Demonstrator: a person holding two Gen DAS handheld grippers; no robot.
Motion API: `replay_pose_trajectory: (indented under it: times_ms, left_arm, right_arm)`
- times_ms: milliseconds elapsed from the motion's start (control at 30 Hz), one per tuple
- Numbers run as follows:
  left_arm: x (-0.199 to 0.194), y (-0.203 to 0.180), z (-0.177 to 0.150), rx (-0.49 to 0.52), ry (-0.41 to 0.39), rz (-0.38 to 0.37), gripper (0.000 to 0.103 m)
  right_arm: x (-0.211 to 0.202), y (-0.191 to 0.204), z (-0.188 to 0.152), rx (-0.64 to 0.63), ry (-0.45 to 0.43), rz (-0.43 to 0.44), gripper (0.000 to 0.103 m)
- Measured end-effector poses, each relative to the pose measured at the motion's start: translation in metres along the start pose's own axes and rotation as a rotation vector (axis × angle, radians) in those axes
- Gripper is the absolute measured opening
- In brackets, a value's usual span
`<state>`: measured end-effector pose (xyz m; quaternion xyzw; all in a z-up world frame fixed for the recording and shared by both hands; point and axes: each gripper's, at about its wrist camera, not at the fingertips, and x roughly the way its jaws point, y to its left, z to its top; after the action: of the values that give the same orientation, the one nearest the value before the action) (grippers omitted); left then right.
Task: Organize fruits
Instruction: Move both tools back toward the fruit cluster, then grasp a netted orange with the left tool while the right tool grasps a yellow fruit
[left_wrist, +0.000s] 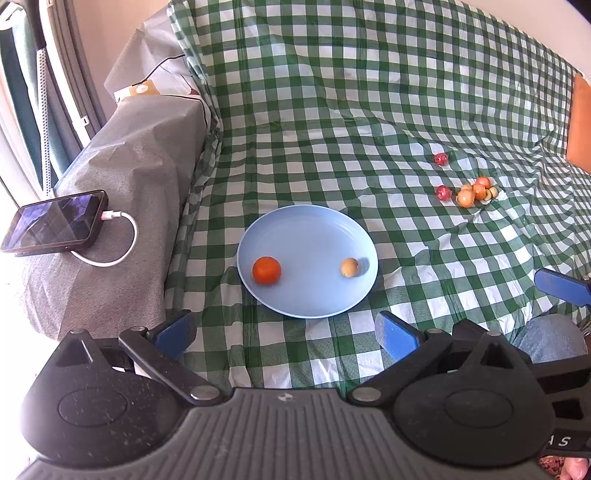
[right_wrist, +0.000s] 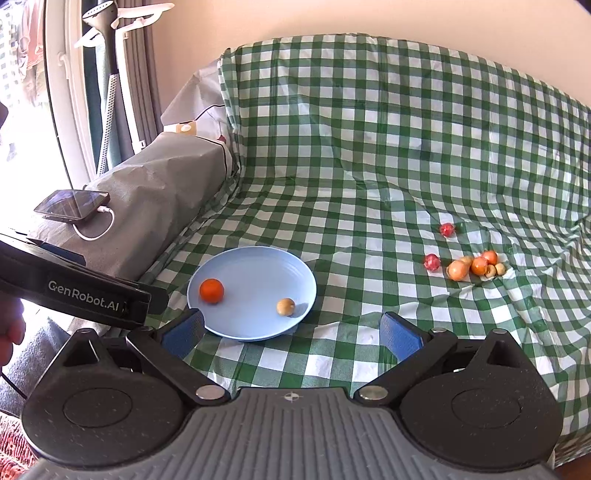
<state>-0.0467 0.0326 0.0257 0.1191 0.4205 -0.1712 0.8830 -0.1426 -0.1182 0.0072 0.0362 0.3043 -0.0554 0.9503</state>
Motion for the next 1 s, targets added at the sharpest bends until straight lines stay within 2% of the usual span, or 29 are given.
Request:
replay_pose_trajectory:
  times_ms: [200,400,533,733,867,1000]
  left_arm:
    - [0.018,-0.012,0.015,0.024,0.035,0.000,0.103]
    - [0.047,-0.048,0.051,0.067,0.052,-0.031,0.103]
    - [0.073,-0.091,0.082,0.115,0.036,-0.066,0.103]
    - [0.122,-0.175,0.128,0.242,-0.009,-0.121,0.103]
    - [0.165,-0.228,0.151,0.310,-0.023,-0.161,0.103]
    - [0.209,-0.272,0.166,0.391,-0.023,-0.207,0.103]
  right_arm:
    - [0.011,-0.018,0.000,0.062,0.015,-0.022,0.102]
    - [0.028,-0.073,0.001,0.149,0.012,-0.129,0.102]
    - [0.046,-0.129,0.005,0.183,-0.001,-0.234,0.102]
    - [0.088,-0.225,0.016,0.170,-0.029,-0.389,0.102]
    - [0.123,-0.283,0.019,0.186,-0.013,-0.423,0.102]
    - [0.167,-0.329,0.022,0.169,0.003,-0.397,0.101]
